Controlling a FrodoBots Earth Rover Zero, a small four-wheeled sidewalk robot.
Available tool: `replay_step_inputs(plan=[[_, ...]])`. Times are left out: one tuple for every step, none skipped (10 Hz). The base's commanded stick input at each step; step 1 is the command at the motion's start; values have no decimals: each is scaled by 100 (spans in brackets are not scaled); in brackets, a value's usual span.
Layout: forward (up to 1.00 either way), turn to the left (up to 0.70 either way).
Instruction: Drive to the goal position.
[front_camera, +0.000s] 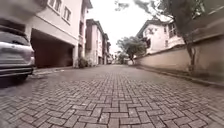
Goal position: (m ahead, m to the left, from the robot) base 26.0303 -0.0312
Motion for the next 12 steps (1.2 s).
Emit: replay_step_inputs(plan=[[70,0],[70,0],[70,0],[70,0],[70,0],[70,0],[70,0],[70,-14],[70,-33],[70,-33],[70,-30],[70,-27]])
